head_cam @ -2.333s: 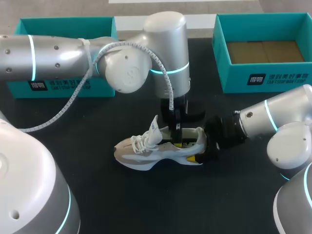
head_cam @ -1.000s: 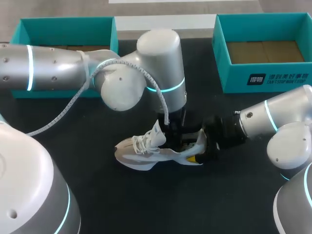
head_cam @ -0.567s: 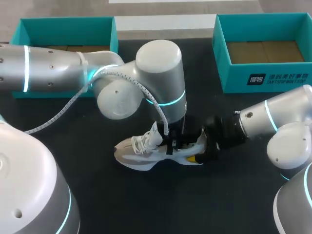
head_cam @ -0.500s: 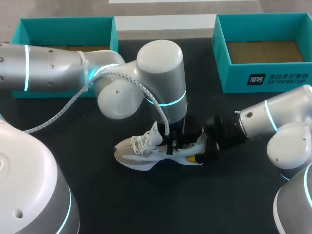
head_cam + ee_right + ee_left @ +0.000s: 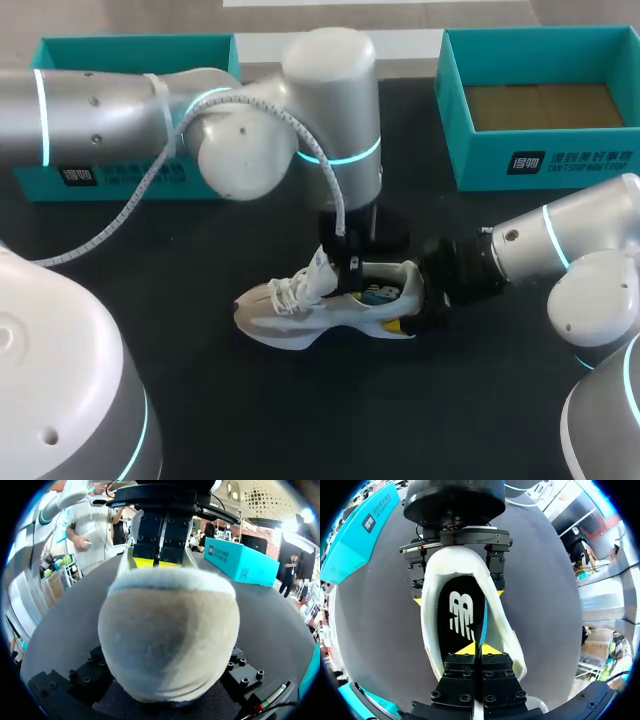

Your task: Take the shoe out of the shoebox, open the shoe tongue, remove and reinsert the insole, then place the shoe into the shoebox

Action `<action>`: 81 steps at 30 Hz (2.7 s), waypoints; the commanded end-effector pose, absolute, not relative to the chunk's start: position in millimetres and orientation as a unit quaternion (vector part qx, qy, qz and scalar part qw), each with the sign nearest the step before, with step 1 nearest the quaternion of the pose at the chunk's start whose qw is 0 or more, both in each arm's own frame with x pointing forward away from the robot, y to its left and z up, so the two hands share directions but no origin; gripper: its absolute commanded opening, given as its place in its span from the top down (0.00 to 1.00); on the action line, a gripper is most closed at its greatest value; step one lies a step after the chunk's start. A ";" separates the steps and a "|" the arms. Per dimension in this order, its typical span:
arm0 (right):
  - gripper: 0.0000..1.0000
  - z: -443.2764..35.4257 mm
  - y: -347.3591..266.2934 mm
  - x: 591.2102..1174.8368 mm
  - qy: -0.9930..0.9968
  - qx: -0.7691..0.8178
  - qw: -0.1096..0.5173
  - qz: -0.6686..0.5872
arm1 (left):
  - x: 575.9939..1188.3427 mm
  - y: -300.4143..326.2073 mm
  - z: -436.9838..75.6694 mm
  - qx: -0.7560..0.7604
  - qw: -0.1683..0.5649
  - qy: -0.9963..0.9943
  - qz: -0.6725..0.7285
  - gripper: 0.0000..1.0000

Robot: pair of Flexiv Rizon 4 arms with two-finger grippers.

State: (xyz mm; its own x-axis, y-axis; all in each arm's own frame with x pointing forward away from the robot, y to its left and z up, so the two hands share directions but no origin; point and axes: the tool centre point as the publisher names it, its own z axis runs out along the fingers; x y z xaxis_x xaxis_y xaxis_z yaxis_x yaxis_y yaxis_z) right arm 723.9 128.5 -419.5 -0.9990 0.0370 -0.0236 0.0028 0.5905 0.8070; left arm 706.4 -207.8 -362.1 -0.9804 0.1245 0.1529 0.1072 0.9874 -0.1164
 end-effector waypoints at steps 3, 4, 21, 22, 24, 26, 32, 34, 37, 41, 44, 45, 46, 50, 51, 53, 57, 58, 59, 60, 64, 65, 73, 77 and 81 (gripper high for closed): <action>1.00 -419.8 129.3 724.6 0.893 0.012 0.019 0.450 | 713.2 -197.6 -350.8 -0.047 0.091 -0.993 0.058 1.00; 1.00 -419.8 129.3 724.6 0.893 0.012 0.019 0.450 | 714.1 -195.7 -349.8 -0.042 0.094 -0.993 0.059 1.00; 1.00 -419.8 129.3 724.6 0.893 0.012 0.019 0.450 | 725.0 -181.3 -329.4 -0.021 0.128 -0.985 0.112 1.00; 1.00 -419.8 129.3 724.6 0.893 0.012 0.019 0.450 | 724.3 -182.2 -327.1 -0.023 0.131 -0.984 0.117 1.00; 1.00 -419.8 129.3 724.6 0.893 0.012 0.019 0.450 | 724.0 -183.3 -320.4 -0.025 0.137 -0.981 0.132 1.00; 1.00 -419.8 129.3 724.6 0.893 0.012 0.019 0.450 | 724.9 -186.5 -313.0 -0.023 0.136 -0.980 0.147 1.00; 1.00 -419.8 129.3 724.6 0.893 0.012 0.019 0.450 | 726.9 -198.0 -293.7 -0.035 0.131 -0.974 0.182 1.00; 1.00 -419.8 129.3 724.6 0.893 0.012 0.019 0.450 | 727.5 -202.5 -292.2 -0.038 0.133 -0.973 0.183 1.00; 1.00 -419.8 129.3 724.6 0.893 0.012 0.019 0.450 | 729.1 -211.4 -293.8 -0.046 0.139 -0.972 0.185 1.00; 1.00 -419.8 129.3 724.6 0.893 0.012 0.019 0.450 | 729.2 -223.0 -296.8 -0.058 0.150 -0.968 0.190 1.00; 1.00 -419.8 129.3 724.6 0.893 0.012 0.019 0.450 | 729.9 -232.0 -294.3 -0.067 0.144 -0.966 0.204 1.00; 1.00 -419.8 129.3 724.6 0.893 0.012 0.019 0.450 | 730.4 -235.3 -293.3 -0.070 0.143 -0.965 0.208 1.00; 1.00 -419.8 129.3 724.6 0.893 0.012 0.019 0.450 | 730.9 -238.2 -292.5 -0.075 0.141 -0.964 0.213 1.00; 1.00 -419.8 129.3 724.6 0.893 0.012 0.019 0.450 | 728.9 -244.5 -287.1 -0.085 0.136 -0.961 0.225 1.00; 1.00 -419.8 129.3 724.6 0.893 0.012 0.019 0.450 | 728.6 -244.7 -286.7 -0.086 0.136 -0.961 0.226 1.00; 1.00 -419.8 129.3 724.6 0.893 0.012 0.019 0.450 | 726.6 -244.2 -286.1 -0.091 0.135 -0.959 0.232 0.93; 1.00 -419.8 129.3 724.6 0.893 0.012 0.019 0.450 | 721.8 -239.1 -288.3 -0.100 0.131 -0.957 0.240 0.72; 1.00 -419.8 129.3 724.6 0.893 0.012 0.019 0.450 | 721.1 -237.1 -288.6 -0.103 0.130 -0.955 0.244 0.64; 1.00 -419.8 129.3 724.6 0.893 0.012 0.019 0.450 | 720.1 -235.2 -288.6 -0.104 0.129 -0.954 0.248 0.60; 1.00 -419.8 129.3 724.6 0.893 0.012 0.019 0.450 | 718.7 -232.7 -288.0 -0.108 0.126 -0.953 0.255 0.60; 1.00 -419.8 129.3 724.6 0.893 0.012 0.019 0.450 | 716.2 -224.0 -286.6 -0.108 0.103 -0.954 0.261 0.57; 1.00 -419.8 129.3 724.6 0.893 0.012 0.019 0.450 | 716.3 -222.7 -287.3 -0.109 0.099 -0.954 0.261 0.57; 1.00 -419.8 129.3 724.6 0.893 0.012 0.019 0.450 | 720.5 -222.2 -292.5 -0.117 0.072 -0.953 0.270 0.58; 1.00 -419.8 129.3 724.6 0.893 0.012 0.019 0.450 | 719.6 -222.6 -294.1 -0.114 0.061 -0.949 0.286 0.58; 1.00 -419.8 129.3 724.6 0.893 0.012 0.019 0.450 | 716.7 -223.5 -295.4 -0.110 0.065 -0.947 0.294 0.61</action>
State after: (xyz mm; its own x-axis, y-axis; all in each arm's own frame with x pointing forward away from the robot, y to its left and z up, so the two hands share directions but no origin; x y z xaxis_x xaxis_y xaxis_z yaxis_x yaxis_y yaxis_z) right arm 725.0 127.9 -419.6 -0.9990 0.0378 -0.0237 0.0032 0.5909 0.8067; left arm 720.2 -227.0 -291.2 -0.9663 0.2488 0.0655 0.1712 0.8121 -0.5579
